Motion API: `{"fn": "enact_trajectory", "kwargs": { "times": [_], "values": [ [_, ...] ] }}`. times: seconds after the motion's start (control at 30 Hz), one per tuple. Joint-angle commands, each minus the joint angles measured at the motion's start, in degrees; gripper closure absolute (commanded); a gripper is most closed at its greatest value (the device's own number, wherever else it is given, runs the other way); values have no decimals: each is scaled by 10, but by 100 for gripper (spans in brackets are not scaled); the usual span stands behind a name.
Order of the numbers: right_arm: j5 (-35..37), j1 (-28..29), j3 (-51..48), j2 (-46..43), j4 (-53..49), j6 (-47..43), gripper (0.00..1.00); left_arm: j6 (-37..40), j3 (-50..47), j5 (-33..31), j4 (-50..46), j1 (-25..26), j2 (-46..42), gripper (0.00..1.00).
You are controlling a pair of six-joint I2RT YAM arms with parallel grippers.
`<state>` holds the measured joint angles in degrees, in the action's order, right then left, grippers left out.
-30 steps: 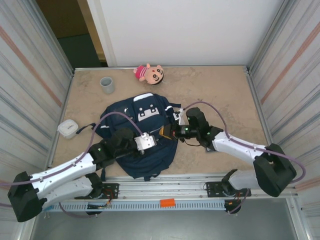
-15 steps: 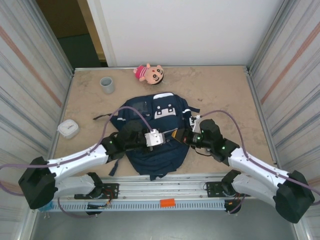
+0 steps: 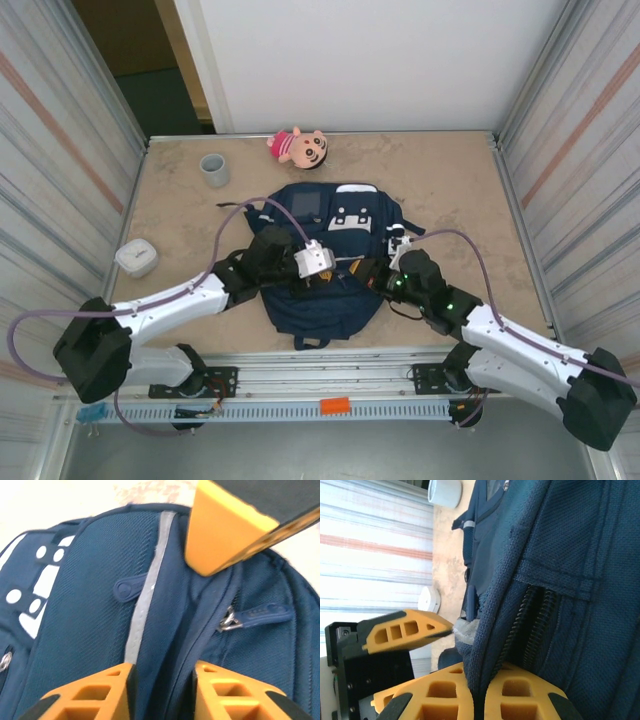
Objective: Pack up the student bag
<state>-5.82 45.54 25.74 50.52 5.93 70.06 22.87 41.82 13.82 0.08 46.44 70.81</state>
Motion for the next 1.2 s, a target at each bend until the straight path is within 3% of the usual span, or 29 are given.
{"fn": "enact_trajectory", "kwargs": {
  "times": [0.0,0.1,0.27,0.43,0.53,0.8,1.17],
  "values": [
    [-13,11,36,15,2,-17,100,-128,34,-92,-57,-20,-67,57],
    [-13,12,45,21,12,-14,100,-242,55,-108,-142,-17,-121,49],
    [-15,14,71,35,-5,-24,100,-480,51,-156,-213,9,-184,47],
    [-13,20,88,53,-9,-24,100,-664,47,-248,-232,106,-179,47],
    [-12,22,92,59,-9,-24,100,-754,60,-273,-237,152,-143,46],
    [-19,24,99,79,-5,-25,100,-902,96,-269,-220,179,-43,51],
    [-30,25,98,81,1,-46,100,-920,82,-259,-125,181,2,55]
  ]
}}
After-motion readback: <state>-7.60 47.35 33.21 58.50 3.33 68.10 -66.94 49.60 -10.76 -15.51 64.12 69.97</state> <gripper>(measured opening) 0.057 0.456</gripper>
